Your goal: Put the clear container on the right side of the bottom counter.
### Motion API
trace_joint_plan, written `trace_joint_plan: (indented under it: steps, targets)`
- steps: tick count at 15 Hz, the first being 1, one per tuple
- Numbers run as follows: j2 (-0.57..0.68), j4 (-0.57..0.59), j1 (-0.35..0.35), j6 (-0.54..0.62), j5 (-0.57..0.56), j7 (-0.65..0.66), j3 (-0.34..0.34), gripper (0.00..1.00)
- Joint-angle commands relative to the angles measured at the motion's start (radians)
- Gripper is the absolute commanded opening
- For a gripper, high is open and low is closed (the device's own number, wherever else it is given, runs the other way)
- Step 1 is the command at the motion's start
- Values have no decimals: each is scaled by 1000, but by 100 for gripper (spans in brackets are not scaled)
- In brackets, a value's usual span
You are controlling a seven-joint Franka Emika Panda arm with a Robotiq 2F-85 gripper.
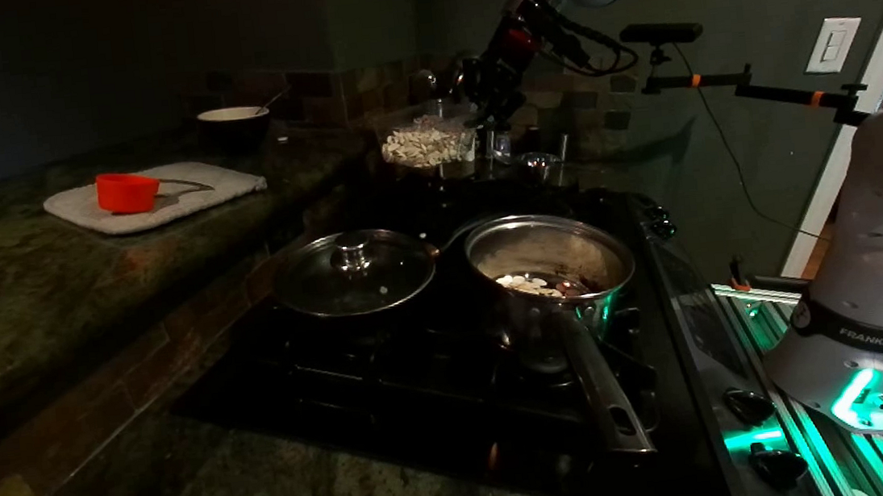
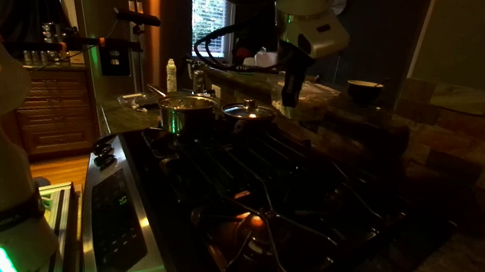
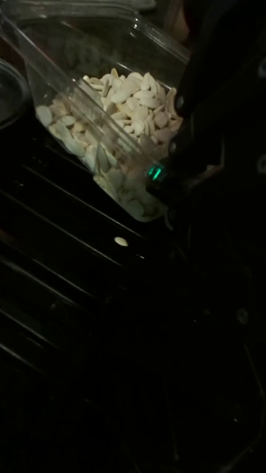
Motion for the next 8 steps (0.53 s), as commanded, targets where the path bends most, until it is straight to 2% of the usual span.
trace_joint_plan:
  steps: [1, 8]
  targets:
    - [76, 71, -27, 78, 32, 80, -45, 2]
    - [203, 145, -109, 199, 43, 250, -131, 2]
